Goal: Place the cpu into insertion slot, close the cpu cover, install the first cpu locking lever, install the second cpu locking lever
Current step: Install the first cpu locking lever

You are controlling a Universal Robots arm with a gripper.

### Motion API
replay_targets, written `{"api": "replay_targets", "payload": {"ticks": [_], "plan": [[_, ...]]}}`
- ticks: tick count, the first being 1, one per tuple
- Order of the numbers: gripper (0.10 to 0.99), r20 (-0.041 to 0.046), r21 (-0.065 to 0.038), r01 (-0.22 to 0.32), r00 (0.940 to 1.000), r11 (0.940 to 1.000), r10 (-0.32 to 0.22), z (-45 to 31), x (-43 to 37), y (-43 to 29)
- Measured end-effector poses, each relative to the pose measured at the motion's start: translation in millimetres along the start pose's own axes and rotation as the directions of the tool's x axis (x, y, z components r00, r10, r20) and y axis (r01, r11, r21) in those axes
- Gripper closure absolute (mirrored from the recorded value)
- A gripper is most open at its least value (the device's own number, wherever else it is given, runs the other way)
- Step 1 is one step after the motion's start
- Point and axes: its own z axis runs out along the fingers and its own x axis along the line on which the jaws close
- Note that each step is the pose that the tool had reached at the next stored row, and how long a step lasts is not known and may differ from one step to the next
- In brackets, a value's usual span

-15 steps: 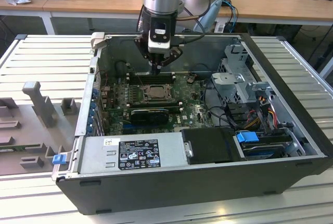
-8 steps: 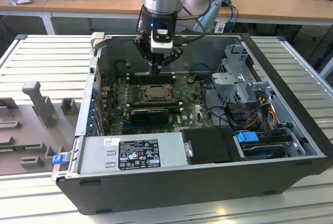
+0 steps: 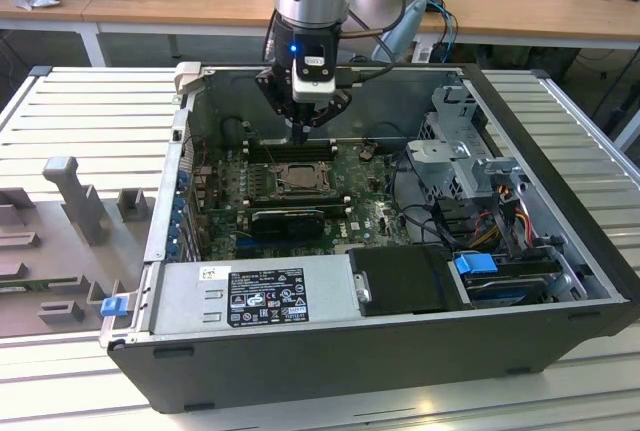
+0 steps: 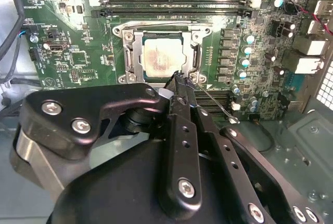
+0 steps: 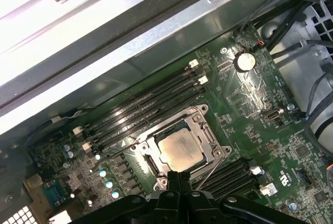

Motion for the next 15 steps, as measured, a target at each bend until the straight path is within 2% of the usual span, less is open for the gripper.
{"api": "replay_targets", "payload": {"ticks": [10,15], "plan": [[0.98,0.0,0.0,0.001,1.0,1.0,-0.001,0.1,3.7,-2.2],[0.98,-0.001,-0.002,0.005,1.0,1.0,-0.005,0.9,8.5,-4.9]]}}
